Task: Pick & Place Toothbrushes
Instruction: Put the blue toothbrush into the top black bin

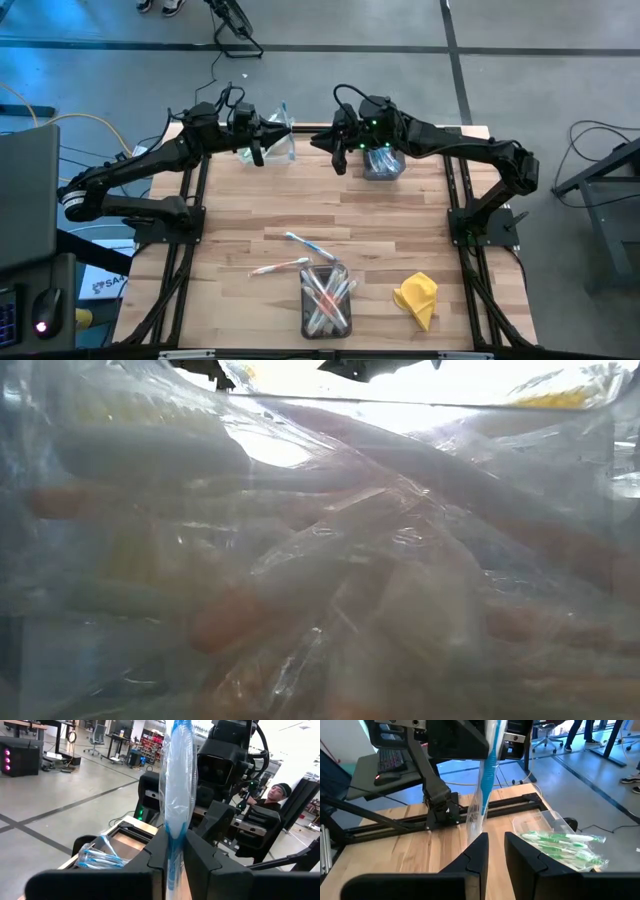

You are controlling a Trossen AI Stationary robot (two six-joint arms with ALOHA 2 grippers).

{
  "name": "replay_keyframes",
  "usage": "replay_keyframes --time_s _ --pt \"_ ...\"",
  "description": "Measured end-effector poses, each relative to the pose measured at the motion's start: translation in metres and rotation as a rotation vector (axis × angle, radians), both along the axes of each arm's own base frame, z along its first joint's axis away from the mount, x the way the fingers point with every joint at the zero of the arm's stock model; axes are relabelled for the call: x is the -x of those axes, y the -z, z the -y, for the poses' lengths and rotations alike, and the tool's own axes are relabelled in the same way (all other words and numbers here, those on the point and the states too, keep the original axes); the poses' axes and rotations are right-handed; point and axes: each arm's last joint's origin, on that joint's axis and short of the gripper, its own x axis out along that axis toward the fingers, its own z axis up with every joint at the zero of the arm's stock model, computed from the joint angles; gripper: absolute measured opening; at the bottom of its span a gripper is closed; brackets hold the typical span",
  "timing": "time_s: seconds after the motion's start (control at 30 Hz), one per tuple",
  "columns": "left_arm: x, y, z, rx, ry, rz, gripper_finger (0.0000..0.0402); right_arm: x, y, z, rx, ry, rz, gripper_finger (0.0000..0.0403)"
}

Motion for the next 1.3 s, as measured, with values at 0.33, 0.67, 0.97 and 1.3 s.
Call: replay_keyframes --time_s 0.33,0.67,0.97,1.3 --pt "0.000 0.001 0.000 0.009 0.000 -0.013 0.0029 -0.011 -0.007 -0.016 0.123 -0.076 0.090 0.0153" --pt "0.000 0.002 0.000 0.011 0.010 -0.017 0.0035 -0.035 0.014 -0.015 0.051 -0.068 0.127 0.0242" --pt "0.000 0.002 0.001 0.011 0.022 -0.018 0.0036 -0.041 0.019 -0.012 0.033 -0.073 0.149 0.0236" --pt "-0.001 0.002 0.001 0.010 0.036 -0.019 0.0037 -0.046 0.020 -0.010 0.042 -0.068 0.183 0.0195"
